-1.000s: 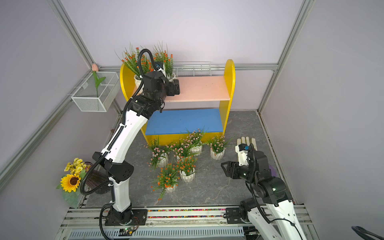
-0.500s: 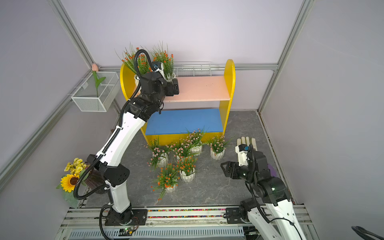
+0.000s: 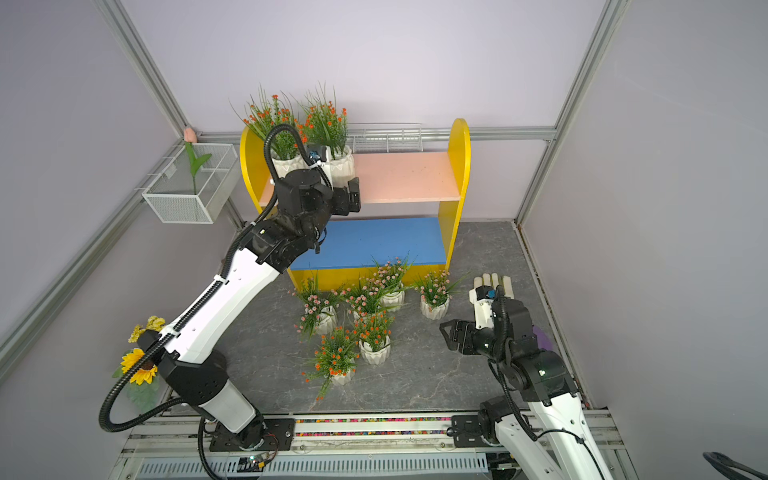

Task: Place the baby's breath potted plants on the rack by color
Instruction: Place the baby's breath potted plant on the rack.

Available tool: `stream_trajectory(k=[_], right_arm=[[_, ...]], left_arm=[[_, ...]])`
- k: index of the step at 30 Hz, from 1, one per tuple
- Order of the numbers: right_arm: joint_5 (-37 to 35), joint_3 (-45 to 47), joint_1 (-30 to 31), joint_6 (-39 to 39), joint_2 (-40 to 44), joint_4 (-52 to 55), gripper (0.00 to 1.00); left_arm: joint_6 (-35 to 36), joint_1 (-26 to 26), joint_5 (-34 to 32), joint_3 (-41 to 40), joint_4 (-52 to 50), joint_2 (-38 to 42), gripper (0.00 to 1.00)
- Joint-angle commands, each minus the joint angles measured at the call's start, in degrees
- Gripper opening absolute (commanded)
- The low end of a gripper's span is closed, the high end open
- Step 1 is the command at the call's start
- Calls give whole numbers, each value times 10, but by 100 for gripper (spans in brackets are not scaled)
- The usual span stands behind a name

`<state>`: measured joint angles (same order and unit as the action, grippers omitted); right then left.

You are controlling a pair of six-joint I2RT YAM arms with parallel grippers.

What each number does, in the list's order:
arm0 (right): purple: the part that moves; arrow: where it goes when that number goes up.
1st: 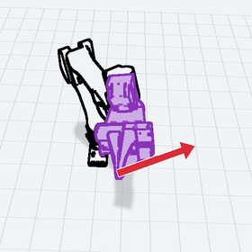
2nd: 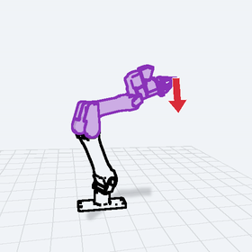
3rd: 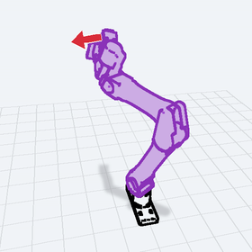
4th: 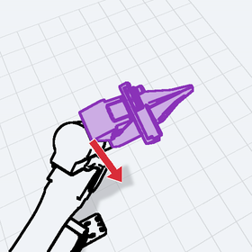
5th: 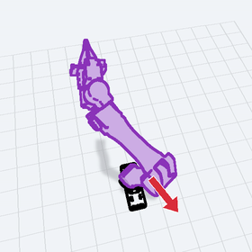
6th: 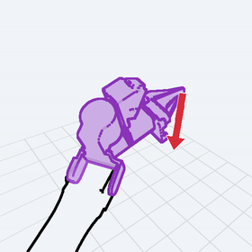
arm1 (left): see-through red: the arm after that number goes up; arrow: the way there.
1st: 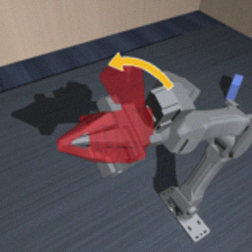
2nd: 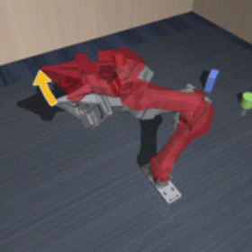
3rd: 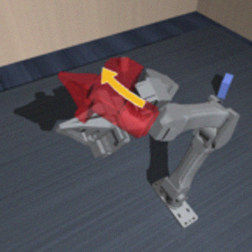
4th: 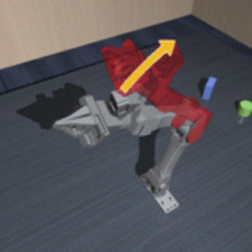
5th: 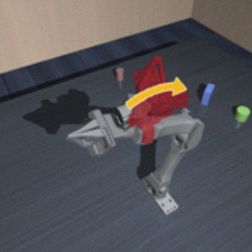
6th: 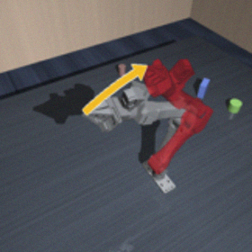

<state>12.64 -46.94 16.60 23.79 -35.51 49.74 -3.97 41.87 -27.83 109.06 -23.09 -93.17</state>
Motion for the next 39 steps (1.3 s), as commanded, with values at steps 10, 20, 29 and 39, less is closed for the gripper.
stream_trajectory(k=[10,20,29,39], right_arm=[[13,32,5,5,-42,-55,72],[-29,83,109,43,-88,-125,64],[-75,109,198,73,-169,-212,57],[-82,101,236,80,-253,-304,49]], left_arm=[[-6,14,19,-236,110,180,100],[-46,16,71,-418,166,283,100],[-66,16,119,-519,202,310,100],[-67,16,135,-539,200,328,100]])
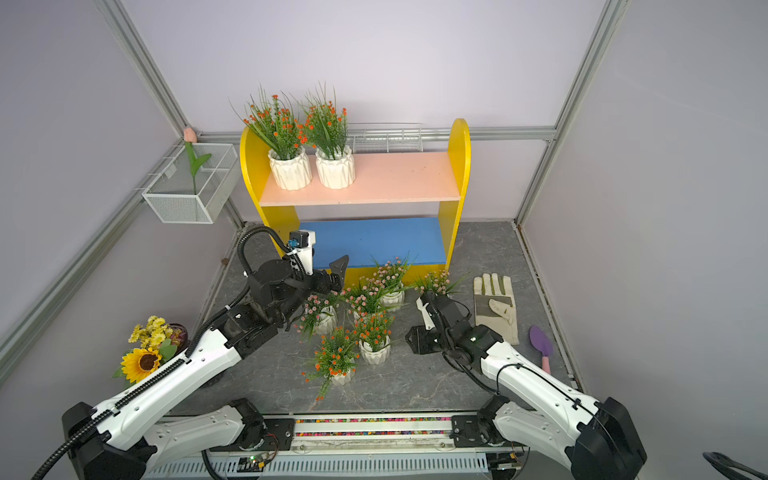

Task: Place the baby's breath potted plants on the rack by color
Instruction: Place the baby's breath potted plant on the rack, then pick up the baby's breath potted plant from the center of the board.

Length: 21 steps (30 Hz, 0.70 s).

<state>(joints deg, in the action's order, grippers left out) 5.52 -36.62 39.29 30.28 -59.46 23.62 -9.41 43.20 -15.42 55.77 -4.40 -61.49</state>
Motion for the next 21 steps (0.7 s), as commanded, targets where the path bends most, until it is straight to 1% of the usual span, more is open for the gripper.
stream_trajectory(k=[1,6,12,21], right_arm=[[-11,-4,12,15,-20,-48,49],[-17,-28,34,11,-62,-63,45],[-36,-57,66,6,-98,-60,43],[-50,-82,94,7,-152,-65,38]], left_arm=[[-12,3,12,-7,14,11,100],[-12,3,10,-6,12,8,100],[-14,3,0,-8,12,11,100],[-16,3,-10,-11,9,13,100]])
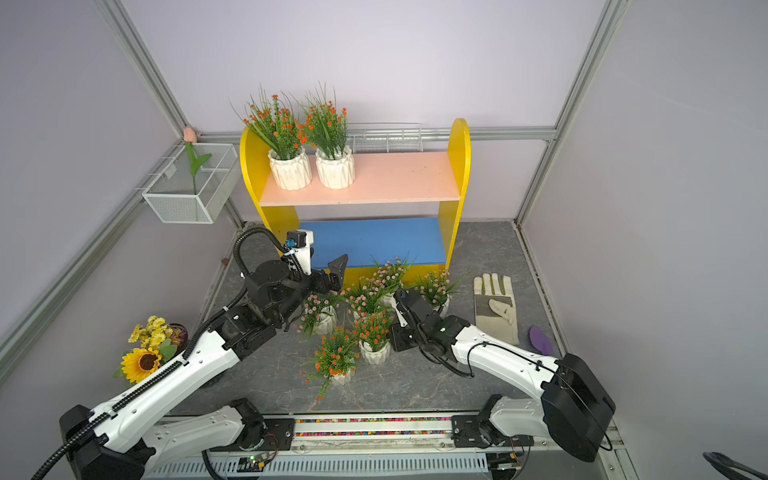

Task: Place the baby's breath potted plants on the rack by color
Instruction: Pick up the baby's breath potted plant from the center of the board.

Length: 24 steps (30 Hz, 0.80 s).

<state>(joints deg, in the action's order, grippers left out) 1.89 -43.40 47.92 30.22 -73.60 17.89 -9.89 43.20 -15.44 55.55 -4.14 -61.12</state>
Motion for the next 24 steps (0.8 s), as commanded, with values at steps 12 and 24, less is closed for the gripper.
stream_trajectory(k=[12,24], right_arm=[[-29,-42,26,2,-53,-2,35],[-61,-66,38,3,-95,29,28]], left_arm=[[-11,3,-15,-7,0,11,100],[-5,3,-14,-4,-12,11,100]])
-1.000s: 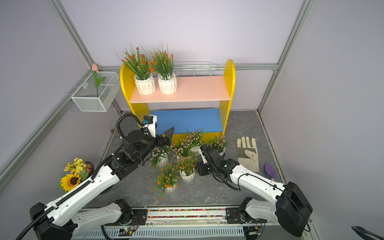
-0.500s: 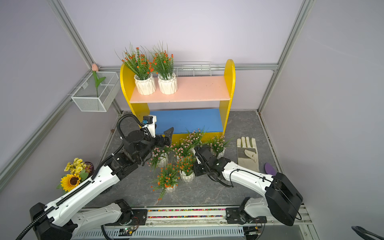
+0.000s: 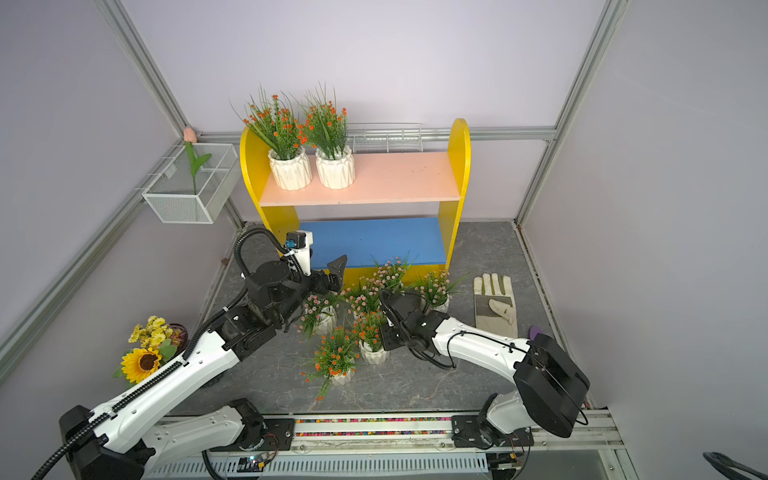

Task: Place the baby's breath potted plants on the rack by color
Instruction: Pick up the baby's breath potted plant from the center of the board.

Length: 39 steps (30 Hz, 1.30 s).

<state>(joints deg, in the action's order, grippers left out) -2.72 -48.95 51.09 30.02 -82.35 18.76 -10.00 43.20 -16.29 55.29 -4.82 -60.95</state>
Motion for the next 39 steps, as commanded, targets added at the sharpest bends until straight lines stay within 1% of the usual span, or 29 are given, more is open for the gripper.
stream_trajectory(k=[1,3,7,14,23,29,34,39], right_arm=[[-17,-11,6,4,-10,22,27],[-22,-29,7,2,-17,29,25],[-33,-38,7,-1,-21,47,20],[-45,-51,6,-16,8,83,14],[-54,-63,1,-26,46,128,10],[-33,-50,-20,-29,77,130,9],[-13,-30,-39,-22,99,127,9],[7,-28,-65,-29,140,140,9]], left_arm=[[-3,3,-6,-2,-5,9,100],[-3,3,-5,-2,-5,7,100],[-2,3,-4,2,-12,5,100],[2,3,2,2,-12,14,100],[10,3,23,2,-12,16,100],[15,3,40,0,-10,16,100],[16,3,41,-1,-16,19,100],[27,3,84,-7,-13,24,100]])
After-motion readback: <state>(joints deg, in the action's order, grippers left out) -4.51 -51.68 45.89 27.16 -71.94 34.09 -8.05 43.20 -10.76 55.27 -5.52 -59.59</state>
